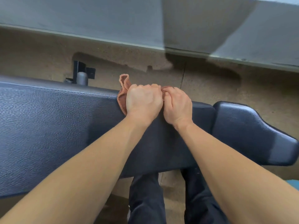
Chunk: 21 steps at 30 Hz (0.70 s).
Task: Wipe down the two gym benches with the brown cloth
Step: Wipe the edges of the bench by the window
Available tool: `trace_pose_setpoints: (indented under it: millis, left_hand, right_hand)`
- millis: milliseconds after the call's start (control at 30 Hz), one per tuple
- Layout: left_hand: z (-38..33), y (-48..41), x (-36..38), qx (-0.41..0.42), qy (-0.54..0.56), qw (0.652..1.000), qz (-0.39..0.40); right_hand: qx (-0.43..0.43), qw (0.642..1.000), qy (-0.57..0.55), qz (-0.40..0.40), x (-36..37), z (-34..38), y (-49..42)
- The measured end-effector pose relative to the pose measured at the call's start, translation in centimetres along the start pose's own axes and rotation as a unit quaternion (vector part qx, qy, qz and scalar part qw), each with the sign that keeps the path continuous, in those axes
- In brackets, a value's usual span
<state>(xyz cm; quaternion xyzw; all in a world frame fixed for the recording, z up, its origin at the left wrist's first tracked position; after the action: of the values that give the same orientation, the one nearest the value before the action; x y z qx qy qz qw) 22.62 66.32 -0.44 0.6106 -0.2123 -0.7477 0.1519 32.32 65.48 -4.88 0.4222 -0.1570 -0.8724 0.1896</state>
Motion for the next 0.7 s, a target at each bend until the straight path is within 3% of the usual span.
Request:
trace_pose_setpoints:
  millis: [233,400,533,700]
  left_hand:
    - [-6.6,-2.2,0.7,0.031,0.033,0.999,0.023]
    - [-5.7,-0.5,0.3,0.096,0.012,0.995,0.015]
    - [-3.3,0.4,-0.1,0.074,-0.005,0.997,0.014]
    - [-8.0,-1.8,1.2,0.067,0.011,0.997,0.047]
  right_hand:
    - [0.059,0.998,0.001,0.019,-1.4,-6.6,-0.3]
    - [0.052,0.999,-0.004,0.013,-2.3,-4.5,2.0]
    - [0.045,0.999,-0.021,0.0,-2.5,-3.7,2.9]
    - [0.042,0.998,0.018,0.05,-1.3,-8.0,-0.2]
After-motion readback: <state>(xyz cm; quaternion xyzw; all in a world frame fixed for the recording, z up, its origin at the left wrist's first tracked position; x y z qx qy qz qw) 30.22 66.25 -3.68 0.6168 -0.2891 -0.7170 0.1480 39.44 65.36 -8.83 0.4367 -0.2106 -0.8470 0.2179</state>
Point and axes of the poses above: each hand's wrist, its own y-axis away from the middle knuckle, its own x-axis out of the palm, z = x × y, the point moved 10 cm from there along -y, towards the middle knuckle, and after that the axes turned 5 degrees about z, right-handed, at the moved point
